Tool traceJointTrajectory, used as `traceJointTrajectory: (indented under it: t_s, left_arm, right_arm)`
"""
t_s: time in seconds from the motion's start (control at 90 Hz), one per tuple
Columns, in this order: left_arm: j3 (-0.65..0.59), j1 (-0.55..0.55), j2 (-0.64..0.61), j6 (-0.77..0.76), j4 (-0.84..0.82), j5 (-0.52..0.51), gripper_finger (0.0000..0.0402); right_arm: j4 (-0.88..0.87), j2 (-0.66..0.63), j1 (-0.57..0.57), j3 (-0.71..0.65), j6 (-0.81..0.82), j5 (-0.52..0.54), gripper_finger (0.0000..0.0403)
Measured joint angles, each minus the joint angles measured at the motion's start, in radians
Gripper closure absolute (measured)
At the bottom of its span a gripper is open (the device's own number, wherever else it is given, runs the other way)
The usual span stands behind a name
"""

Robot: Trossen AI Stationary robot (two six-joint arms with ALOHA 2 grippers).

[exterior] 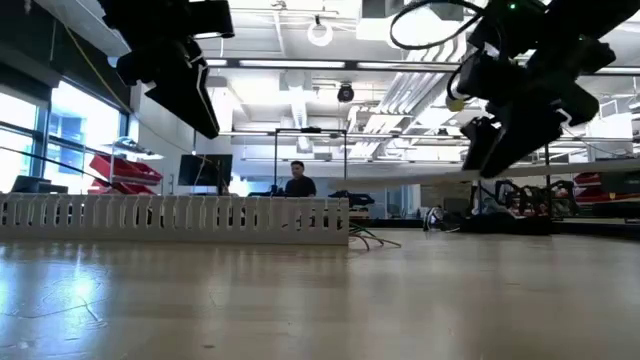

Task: Ziptie cables
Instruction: Close the white cable duct

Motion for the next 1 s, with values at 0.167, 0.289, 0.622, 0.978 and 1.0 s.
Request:
traceJointTrajectory:
  t_s: [0.167, 0.289, 0.622, 0.978, 1.0]
  left_arm:
    - [0.000, 0.000, 0.000, 0.000, 0.000, 0.000, 0.0239]
    - [0.000, -0.001, 0.000, -0.005, 0.000, 0.001, 0.0239]
    - [-0.001, -0.003, 0.000, -0.008, 0.023, 0.013, 0.0239]
    - [-0.210, 0.056, 0.062, 0.234, 0.800, 0.175, 0.0212]
    - [-0.218, 0.065, 0.074, 0.243, 0.830, 0.182, 0.0206]
  right_arm:
    - [-0.017, 0.000, 0.026, 0.000, 0.012, 0.012, 0.0195]
    - [-0.040, 0.000, 0.027, 0.000, 0.016, 0.008, 0.0195]
    - [-0.045, -0.086, -0.008, 0.000, 0.028, -0.041, 0.0195]
    - [-0.085, -0.113, -0.013, -0.001, 0.030, -0.093, 0.0195]
    - [-0.086, -0.113, -0.013, -0.001, 0.030, -0.095, 0.0195]
